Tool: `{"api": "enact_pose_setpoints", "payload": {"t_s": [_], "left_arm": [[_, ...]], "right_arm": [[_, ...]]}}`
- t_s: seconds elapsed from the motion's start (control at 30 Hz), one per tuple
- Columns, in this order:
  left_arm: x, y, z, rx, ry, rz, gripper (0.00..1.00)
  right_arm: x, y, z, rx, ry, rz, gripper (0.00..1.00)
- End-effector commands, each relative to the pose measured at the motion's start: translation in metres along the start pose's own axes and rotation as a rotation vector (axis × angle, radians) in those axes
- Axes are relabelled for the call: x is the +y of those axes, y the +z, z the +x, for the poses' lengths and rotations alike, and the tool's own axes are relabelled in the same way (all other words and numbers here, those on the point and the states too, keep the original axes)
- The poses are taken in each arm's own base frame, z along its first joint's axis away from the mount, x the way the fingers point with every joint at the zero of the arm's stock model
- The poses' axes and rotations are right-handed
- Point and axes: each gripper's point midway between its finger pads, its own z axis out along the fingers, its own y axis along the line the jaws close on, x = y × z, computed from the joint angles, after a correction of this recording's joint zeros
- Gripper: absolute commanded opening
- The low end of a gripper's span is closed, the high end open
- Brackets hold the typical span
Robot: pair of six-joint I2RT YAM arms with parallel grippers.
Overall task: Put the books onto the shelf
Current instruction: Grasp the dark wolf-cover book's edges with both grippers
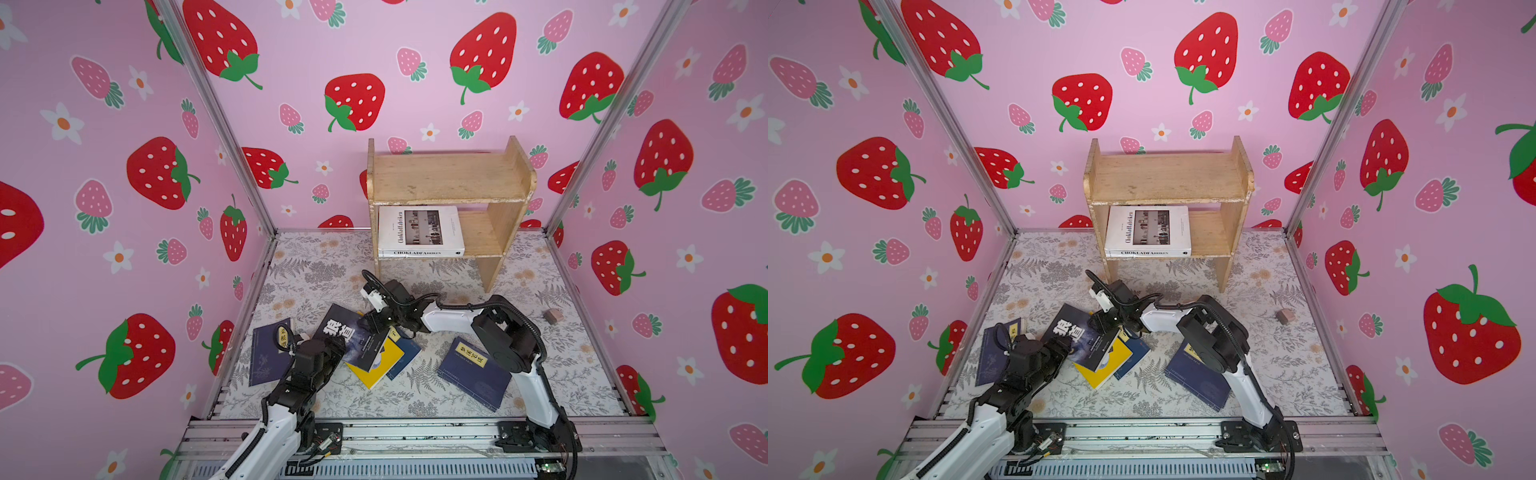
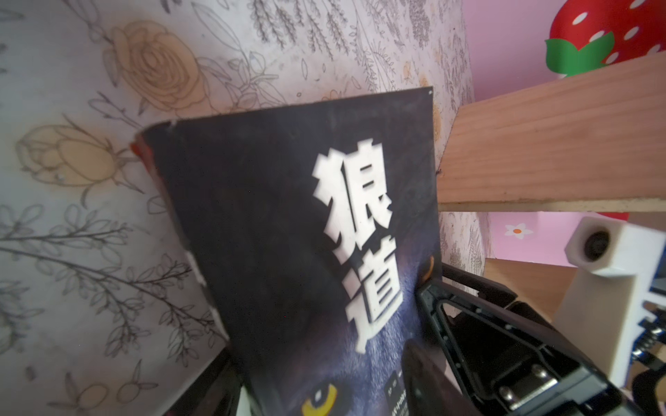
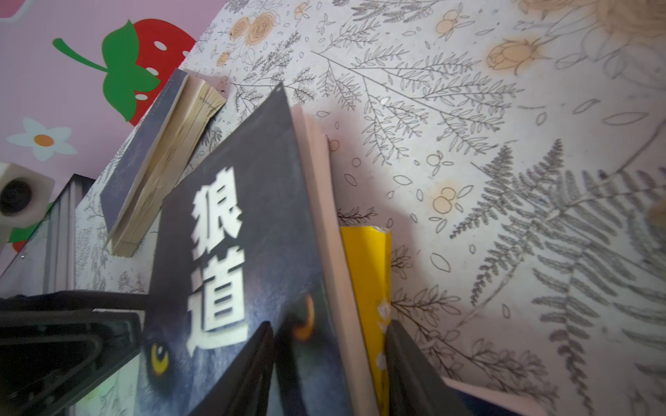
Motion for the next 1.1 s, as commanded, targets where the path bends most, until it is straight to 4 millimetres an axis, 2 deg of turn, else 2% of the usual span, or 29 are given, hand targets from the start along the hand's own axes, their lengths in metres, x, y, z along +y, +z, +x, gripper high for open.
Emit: {"api": "enact_pose_setpoints", "payload": {"t_s": [0.0,0.17,0.6,0.8,1.07], "left_arm": [[-0.018,-0.002,-0.007,-0.03,0.017,0.08,0.67],[-0.026,-0.004,-0.008,-0.029,0.018,0.114,0.63],[-0.041,-0.011,-0.01,-0.032,0.039,0.168,0.64],[-0.048,-0.017,-0.013,-0.031,0.062,0.162,0.6],[-0.04,-0.025,-0.015,-0.021,0.097,0.074,0.77]], "right_arm": [[0.021,0.005,0.007,0.017,-0.015,-0.094,0.52],[0.033,0.007,0.008,0.022,-0.029,-0.128,0.49],[0.055,0.009,0.001,0.012,-0.045,-0.226,0.47],[0.061,0.011,0.001,0.015,-0.053,-0.24,0.47],[0.067,0.014,0.004,0.023,-0.057,-0.265,0.47]]}}
